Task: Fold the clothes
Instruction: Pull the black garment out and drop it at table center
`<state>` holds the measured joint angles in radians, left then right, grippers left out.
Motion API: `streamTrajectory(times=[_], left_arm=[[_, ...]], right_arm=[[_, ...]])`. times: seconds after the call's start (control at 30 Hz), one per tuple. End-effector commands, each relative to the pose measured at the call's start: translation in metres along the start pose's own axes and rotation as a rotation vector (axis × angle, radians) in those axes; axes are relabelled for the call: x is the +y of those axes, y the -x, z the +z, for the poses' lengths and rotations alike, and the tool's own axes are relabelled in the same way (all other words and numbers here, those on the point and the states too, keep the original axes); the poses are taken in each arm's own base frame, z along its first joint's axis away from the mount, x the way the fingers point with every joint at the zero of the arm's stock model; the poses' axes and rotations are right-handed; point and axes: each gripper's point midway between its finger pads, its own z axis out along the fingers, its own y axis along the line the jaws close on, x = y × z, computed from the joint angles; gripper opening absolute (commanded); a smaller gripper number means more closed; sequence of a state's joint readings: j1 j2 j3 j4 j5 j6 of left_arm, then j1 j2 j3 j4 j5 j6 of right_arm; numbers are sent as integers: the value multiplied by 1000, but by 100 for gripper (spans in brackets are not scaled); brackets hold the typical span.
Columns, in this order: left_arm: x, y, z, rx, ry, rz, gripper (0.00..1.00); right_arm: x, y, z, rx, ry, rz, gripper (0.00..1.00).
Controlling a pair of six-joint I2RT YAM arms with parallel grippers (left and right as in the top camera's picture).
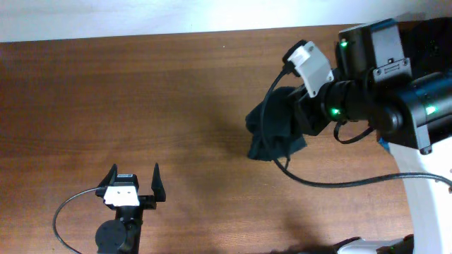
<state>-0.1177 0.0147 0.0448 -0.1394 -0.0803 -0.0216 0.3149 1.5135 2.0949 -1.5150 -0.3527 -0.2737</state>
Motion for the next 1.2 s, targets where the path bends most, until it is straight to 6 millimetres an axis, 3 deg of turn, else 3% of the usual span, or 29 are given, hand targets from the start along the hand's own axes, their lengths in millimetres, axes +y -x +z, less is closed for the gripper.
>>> streamTrajectory(times=[0.0, 0.17, 0.27, 0.4, 0.5, 0.6, 0.73, 0.87, 1.0, 1.17], left_arm=[[2, -1, 0, -3, 11, 15, 99], [2, -1, 0, -2, 11, 15, 99], [2, -1, 0, -2, 11, 15, 99], [2, -1, 0, -2, 11, 15, 99], [2, -1, 0, -2, 11, 15, 100], [2, -1, 0, -2, 11, 15, 99], [2, -1, 0, -2, 11, 15, 100], [2, -1, 0, -2, 11, 15, 99], [2, -1, 0, -2, 11, 15, 99], [2, -1, 0, -2, 11, 15, 99]], right_arm=[[1, 11, -22, -60, -72, -93, 4], [-18, 42, -74, -211, -280, -130, 4], [-14, 69, -109, -366, -328, -122, 4], [-13, 89, -127, -482, -331, -61, 4], [-13, 95, -114, -472, -295, -55, 4], [-8, 94, -83, -401, -196, -67, 4], [-9, 68, -36, -201, -106, -85, 4], [-19, 42, -9, -38, -104, -77, 4], [-19, 35, 8, 24, -73, -64, 4], [-5, 33, 47, 109, -9, -101, 4]])
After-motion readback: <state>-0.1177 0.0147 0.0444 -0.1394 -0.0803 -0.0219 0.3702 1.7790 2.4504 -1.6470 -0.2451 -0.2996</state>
